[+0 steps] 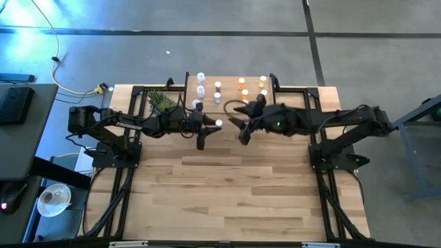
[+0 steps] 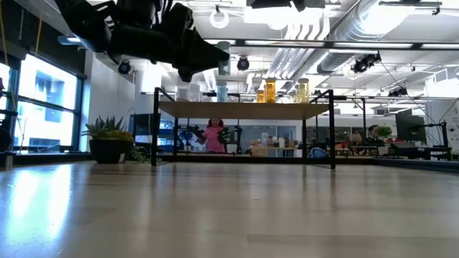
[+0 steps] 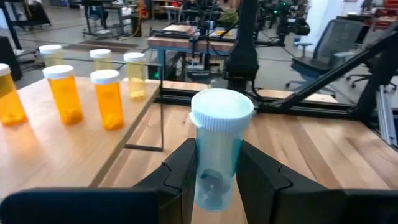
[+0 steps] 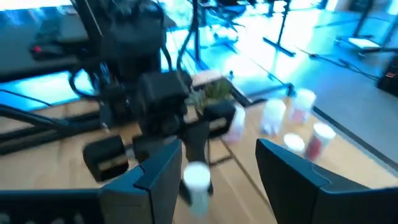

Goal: Pick and place medicine bottles onto shelf by color
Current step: Put the blue medicine bottle on the shelf aligned with the blue pill bottles

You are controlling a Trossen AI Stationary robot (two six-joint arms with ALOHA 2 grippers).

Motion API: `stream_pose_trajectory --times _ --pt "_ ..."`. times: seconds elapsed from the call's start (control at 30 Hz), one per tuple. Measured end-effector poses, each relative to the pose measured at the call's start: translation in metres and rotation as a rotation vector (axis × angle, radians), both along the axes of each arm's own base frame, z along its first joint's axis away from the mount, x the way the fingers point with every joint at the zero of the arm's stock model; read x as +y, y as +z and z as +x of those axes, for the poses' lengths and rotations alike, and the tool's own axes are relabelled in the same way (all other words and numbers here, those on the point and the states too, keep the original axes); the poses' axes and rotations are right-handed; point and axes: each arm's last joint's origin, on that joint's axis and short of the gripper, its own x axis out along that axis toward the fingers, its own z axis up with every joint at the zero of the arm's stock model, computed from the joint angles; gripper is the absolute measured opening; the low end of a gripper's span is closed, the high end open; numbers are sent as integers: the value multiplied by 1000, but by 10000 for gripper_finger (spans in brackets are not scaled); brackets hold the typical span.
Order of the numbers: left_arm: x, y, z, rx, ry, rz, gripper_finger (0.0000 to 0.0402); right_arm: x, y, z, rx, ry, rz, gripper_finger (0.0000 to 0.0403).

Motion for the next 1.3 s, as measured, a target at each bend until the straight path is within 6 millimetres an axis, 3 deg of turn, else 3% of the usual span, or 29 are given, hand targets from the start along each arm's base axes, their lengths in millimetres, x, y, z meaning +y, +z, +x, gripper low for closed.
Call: stream_pose_trajectory --times 0.3,0.7,0.97,1.3 --pt "0 -2 0 22 0 -7 86 -34 10 5 -105 85 -1 197" --pt "0 -4 -1 44 -4 12 86 -46 33 12 -164 150 -65 197" --pt "0 -6 -1 67 -4 5 86 -47 3 29 39 179 -15 197" --pt "0 -7 -1 76 -2 3 86 -33 -40 55 235 321 -20 197"
